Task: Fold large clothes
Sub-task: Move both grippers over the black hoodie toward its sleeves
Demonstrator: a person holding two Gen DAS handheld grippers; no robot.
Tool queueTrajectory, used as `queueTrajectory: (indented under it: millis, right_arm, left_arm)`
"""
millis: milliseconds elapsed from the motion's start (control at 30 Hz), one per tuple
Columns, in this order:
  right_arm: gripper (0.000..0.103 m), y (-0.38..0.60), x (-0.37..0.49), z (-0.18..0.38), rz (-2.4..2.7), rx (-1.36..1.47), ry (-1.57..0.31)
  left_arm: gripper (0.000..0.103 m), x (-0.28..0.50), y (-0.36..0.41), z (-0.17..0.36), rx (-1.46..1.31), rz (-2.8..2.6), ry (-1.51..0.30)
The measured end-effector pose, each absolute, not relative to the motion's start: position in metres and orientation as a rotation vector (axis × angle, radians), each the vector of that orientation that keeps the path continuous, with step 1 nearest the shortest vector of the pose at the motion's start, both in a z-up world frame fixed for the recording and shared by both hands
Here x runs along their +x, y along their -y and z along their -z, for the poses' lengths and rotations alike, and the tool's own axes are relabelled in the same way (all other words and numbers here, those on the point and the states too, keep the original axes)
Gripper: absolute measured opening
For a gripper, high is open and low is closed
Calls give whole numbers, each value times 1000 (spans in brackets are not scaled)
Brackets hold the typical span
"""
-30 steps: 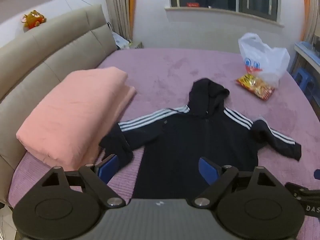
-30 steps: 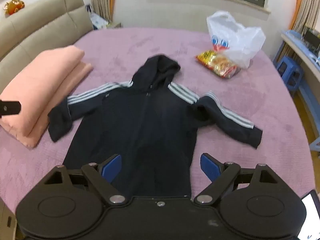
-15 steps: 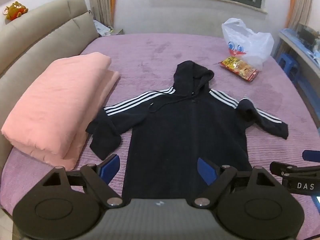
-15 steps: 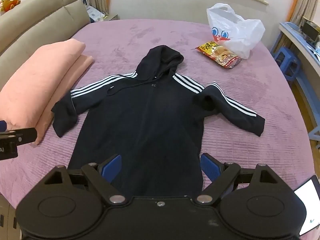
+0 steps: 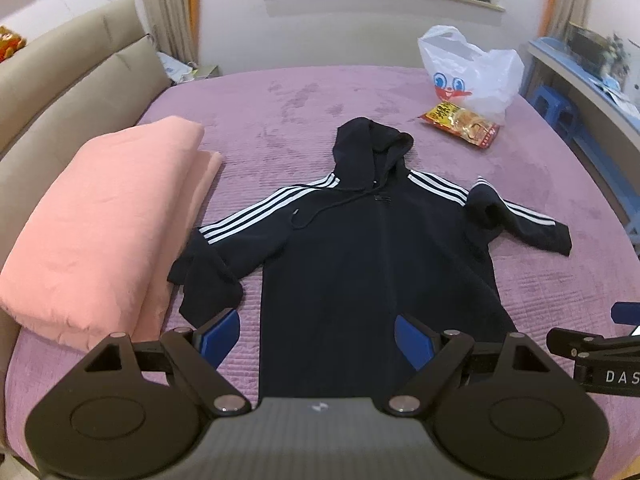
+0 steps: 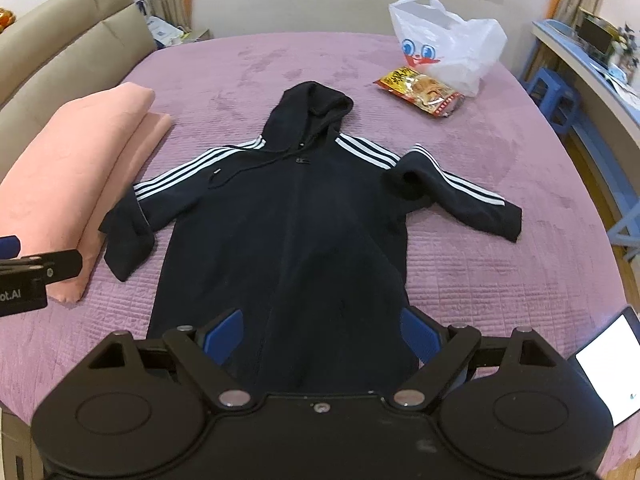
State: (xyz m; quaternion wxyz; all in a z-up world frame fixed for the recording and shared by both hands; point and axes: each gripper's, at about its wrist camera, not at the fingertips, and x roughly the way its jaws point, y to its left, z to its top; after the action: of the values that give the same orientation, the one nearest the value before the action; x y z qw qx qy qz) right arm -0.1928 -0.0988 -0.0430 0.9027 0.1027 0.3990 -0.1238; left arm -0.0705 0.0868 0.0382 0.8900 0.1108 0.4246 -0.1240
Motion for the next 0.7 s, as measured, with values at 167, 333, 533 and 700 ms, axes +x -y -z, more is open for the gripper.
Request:
queueTrajectory:
  millis: [167, 333, 533, 700]
  right_arm:
    - [102, 96, -192, 47, 288, 238, -841]
    - [102, 92, -190, 50, 312, 253, -858]
    - [102, 85, -187, 52, 332, 278, -874]
    - [102, 80, -188, 55, 355, 295, -873]
  left_arm:
    - [86, -37, -97, -63, 236, 331, -931]
    - [86, -29, -97, -76, 249, 355, -964]
    - [86, -12, -92, -77, 277, 385, -988]
    - [86, -2, -87, -70, 304, 422, -984]
